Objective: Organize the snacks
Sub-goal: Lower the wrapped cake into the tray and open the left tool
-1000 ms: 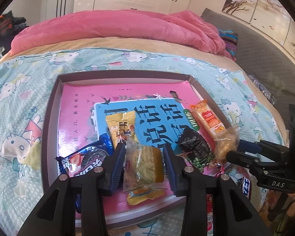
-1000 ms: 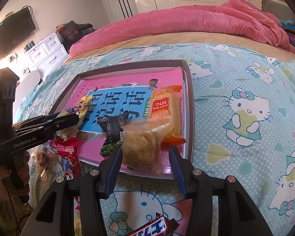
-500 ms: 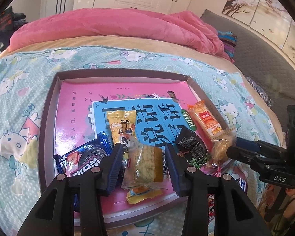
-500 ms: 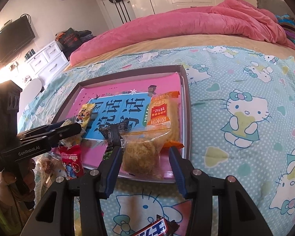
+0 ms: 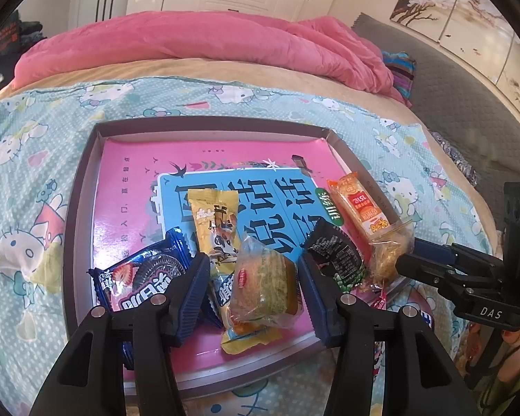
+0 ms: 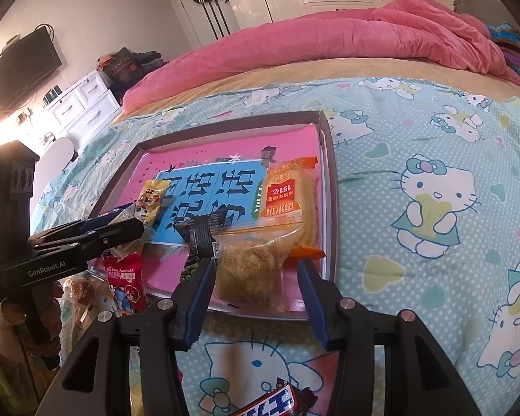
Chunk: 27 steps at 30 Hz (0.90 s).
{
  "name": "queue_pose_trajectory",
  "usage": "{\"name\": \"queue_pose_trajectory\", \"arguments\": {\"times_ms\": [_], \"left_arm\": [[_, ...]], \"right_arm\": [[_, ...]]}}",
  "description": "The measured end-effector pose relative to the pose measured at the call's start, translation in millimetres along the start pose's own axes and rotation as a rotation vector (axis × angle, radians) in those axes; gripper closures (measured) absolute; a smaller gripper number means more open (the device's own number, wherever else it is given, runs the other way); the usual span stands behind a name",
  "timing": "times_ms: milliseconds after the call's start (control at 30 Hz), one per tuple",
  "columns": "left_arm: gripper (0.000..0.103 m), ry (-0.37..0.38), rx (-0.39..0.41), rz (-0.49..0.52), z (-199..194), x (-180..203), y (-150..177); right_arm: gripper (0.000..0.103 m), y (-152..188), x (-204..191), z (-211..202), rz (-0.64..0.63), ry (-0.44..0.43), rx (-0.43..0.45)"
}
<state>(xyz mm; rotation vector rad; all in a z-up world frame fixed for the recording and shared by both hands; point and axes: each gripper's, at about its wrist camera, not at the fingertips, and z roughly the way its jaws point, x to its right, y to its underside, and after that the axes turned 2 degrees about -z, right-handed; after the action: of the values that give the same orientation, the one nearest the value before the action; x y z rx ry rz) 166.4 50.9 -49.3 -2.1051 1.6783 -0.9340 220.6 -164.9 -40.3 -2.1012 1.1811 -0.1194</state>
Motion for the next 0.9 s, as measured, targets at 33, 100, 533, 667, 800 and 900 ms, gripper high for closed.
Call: {"name": "queue_pose_trajectory", "arguments": {"times_ms": [33, 100, 533, 667, 800, 900], "left_arm": [[0.041, 0.001, -0.001, -0.001, 0, 0, 0], [0.040, 0.006, 0.002, -0.004, -1, 0, 0], [0.032, 0.015, 0.023, -0.027, -14, -4, -3], [0.029, 0.017, 0.034, -0.039, -21, -7, -3], [0.028, 0.027, 0.068, -0.052, -35, -8, -3], [0.025, 0.036, 0.092, -0.062, -46, -9, -2]], "right_arm": [[0.053, 0, 0, -1, 0.001, -0.001, 0.003], [0.052, -1, 1, -2, 0.008, -0.004, 0.005], [0.050, -3, 4, -4, 0.029, -0.013, 0.016], [0.049, -4, 4, -5, 0.031, -0.013, 0.023], [0.049, -5, 5, -8, 0.037, -0.016, 0.031], [0.042, -6, 5, -9, 0.038, -0.018, 0.039]]}}
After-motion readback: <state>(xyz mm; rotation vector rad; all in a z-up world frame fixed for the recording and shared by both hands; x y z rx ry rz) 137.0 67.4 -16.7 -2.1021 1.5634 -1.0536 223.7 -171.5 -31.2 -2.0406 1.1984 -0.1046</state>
